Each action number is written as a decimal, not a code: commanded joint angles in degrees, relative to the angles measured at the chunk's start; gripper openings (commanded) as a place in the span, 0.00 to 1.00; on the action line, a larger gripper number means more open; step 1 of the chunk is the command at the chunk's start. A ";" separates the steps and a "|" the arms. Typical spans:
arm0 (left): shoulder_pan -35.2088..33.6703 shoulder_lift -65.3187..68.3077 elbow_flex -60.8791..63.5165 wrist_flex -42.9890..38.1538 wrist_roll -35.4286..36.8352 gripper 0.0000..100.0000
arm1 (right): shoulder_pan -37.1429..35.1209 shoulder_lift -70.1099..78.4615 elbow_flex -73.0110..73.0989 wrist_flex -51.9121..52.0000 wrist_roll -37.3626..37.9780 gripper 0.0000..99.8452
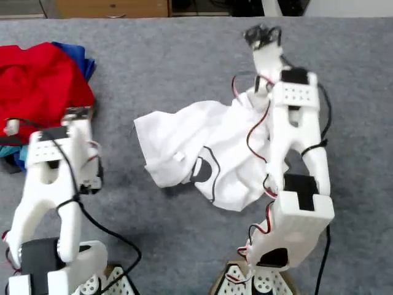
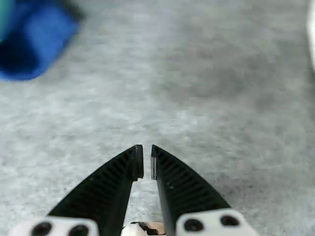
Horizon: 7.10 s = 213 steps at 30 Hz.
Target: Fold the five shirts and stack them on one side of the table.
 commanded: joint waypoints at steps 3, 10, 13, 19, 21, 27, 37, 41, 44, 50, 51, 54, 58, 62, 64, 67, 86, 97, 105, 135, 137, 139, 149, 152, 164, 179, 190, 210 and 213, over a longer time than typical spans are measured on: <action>12.57 -1.98 -4.75 1.49 1.41 0.05 | 0.84 -0.13 11.03 -13.01 0.70 0.00; 25.05 -1.36 -19.43 7.74 14.95 0.16 | 1.01 -0.84 17.54 -21.19 1.76 0.00; 25.41 -1.54 -23.38 8.00 19.60 0.21 | 0.84 -0.04 17.45 -21.19 3.08 0.00; 25.85 1.71 -17.76 -0.44 17.58 0.22 | 0.84 -0.04 17.36 -21.19 3.16 0.00; 25.85 3.47 -15.65 -4.22 13.27 0.22 | 0.84 -0.04 17.36 -21.19 3.34 0.00; 24.79 7.43 -14.86 -8.53 8.79 0.22 | 0.84 0.04 17.36 -21.45 3.34 0.00; 24.62 12.53 -14.51 -8.79 8.35 0.22 | 0.22 0.13 17.27 -21.54 3.43 0.00; 24.62 14.55 -14.86 -8.79 8.44 0.22 | 0.22 0.13 17.27 -21.54 3.43 0.00; 24.70 14.90 -14.95 -9.14 9.05 0.22 | 0.22 0.13 17.27 -21.54 3.43 0.00; 24.79 14.99 -14.51 -12.92 11.87 0.22 | 0.22 0.13 17.27 -21.54 3.43 0.00; 24.79 15.08 -14.51 -13.36 11.87 0.22 | 0.22 0.13 17.27 -21.54 3.43 0.00; 24.79 15.08 -14.42 -13.71 11.87 0.22 | 0.22 0.13 17.27 -21.54 3.43 0.00; 24.70 16.13 -13.80 -15.56 11.69 0.22 | 0.22 0.13 17.27 -21.54 3.43 0.00; 24.79 20.26 -13.63 -16.97 11.69 0.22 | 0.22 0.13 17.27 -21.54 3.43 0.00; 24.79 21.76 -13.71 -16.97 11.69 0.22 | 0.22 0.13 17.27 -21.54 3.43 0.00; 24.79 21.58 -13.80 -16.88 11.69 0.21 | 0.22 0.13 17.27 -21.54 3.43 0.00; 24.26 17.80 -18.29 -11.60 11.78 0.02 | 0.22 0.13 17.27 -21.63 4.04 0.00; 13.54 7.16 -68.66 21.01 6.24 0.02 | 5.05 -15.69 3.12 -5.01 -3.25 0.00; 10.81 -2.15 -90.46 23.47 5.19 0.02 | 4.97 -35.12 -39.43 8.18 -3.16 0.00; -0.97 -46.29 -45.71 18.11 2.90 0.02 | 4.00 -33.54 -79.43 28.31 1.49 0.00; 0.35 -46.37 -34.73 8.62 3.96 0.02 | 2.07 -30.90 -73.63 27.60 1.85 0.00; 0.26 -46.11 -22.95 -3.60 3.87 0.02 | 1.36 -27.30 -67.30 24.44 2.37 0.00; 1.67 -15.60 7.47 -81.05 3.60 0.02 | -4.97 2.07 -44.26 -17.49 1.76 0.00; 1.32 -1.45 -3.16 -80.53 3.87 0.02 | -5.14 8.48 -48.13 -17.14 1.49 0.00; 1.32 7.69 -24.79 -42.11 3.52 0.02 | -4.97 13.41 -65.36 18.55 -1.76 0.00; 7.03 -20.88 8.09 -25.32 -4.13 0.02 | -3.56 -2.15 -49.27 45.63 20.04 0.00; 8.26 -21.05 14.95 -23.82 -4.31 0.02 | -3.91 -42.15 17.36 22.33 21.80 0.00; 9.49 -21.49 19.87 -18.81 -4.22 0.02 | 3.47 -63.08 57.36 7.30 24.88 0.00; 9.76 -21.49 20.04 -18.90 -4.22 0.02 | 3.47 -63.08 58.42 7.12 25.14 0.00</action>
